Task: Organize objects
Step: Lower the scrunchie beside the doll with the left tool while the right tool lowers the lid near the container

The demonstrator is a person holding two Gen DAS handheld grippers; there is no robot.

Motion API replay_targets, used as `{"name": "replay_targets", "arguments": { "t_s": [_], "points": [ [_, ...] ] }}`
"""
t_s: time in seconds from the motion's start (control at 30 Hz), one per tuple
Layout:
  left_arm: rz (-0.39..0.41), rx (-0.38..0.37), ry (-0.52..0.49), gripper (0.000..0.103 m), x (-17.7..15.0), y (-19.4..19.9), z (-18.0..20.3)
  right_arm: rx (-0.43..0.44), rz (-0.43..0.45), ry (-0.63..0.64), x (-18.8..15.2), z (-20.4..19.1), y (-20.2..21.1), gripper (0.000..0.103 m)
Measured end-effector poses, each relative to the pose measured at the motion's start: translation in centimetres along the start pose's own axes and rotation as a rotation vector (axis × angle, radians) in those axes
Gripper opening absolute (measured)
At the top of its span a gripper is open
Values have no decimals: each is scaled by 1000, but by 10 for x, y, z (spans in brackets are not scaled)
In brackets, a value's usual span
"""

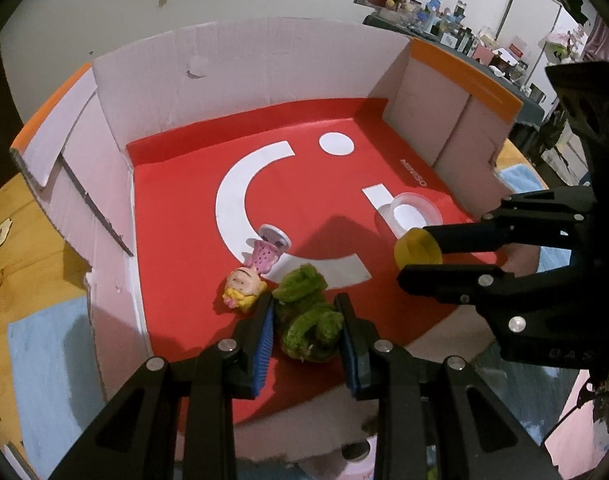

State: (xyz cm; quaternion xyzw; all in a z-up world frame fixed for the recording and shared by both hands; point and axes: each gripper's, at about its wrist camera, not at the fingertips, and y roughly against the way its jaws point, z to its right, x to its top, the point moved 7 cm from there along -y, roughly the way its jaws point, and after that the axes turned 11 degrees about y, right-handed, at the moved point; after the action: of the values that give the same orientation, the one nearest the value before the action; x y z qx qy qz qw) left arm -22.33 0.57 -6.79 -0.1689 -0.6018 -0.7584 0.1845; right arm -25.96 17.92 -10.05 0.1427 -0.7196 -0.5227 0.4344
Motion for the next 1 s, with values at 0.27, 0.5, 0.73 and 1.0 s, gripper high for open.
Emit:
{"name": "replay_targets", "arguments": {
  "t_s": [0.27,0.5,0.73,1.0],
  "points": [
    [33,19,24,31,11,-7,-5,-73,11,-13,2,18,-5,29],
    [69,52,43,31,18,-11,-12,-146,28,-16,6,30,-6,29],
    [92,79,39,31,20,-12,-12,-157,19,-10,3,30,-8,29],
    [92,73,45,31,20,-13,-12,-158,18,-11,6,29,-12,29]
  ]
}}
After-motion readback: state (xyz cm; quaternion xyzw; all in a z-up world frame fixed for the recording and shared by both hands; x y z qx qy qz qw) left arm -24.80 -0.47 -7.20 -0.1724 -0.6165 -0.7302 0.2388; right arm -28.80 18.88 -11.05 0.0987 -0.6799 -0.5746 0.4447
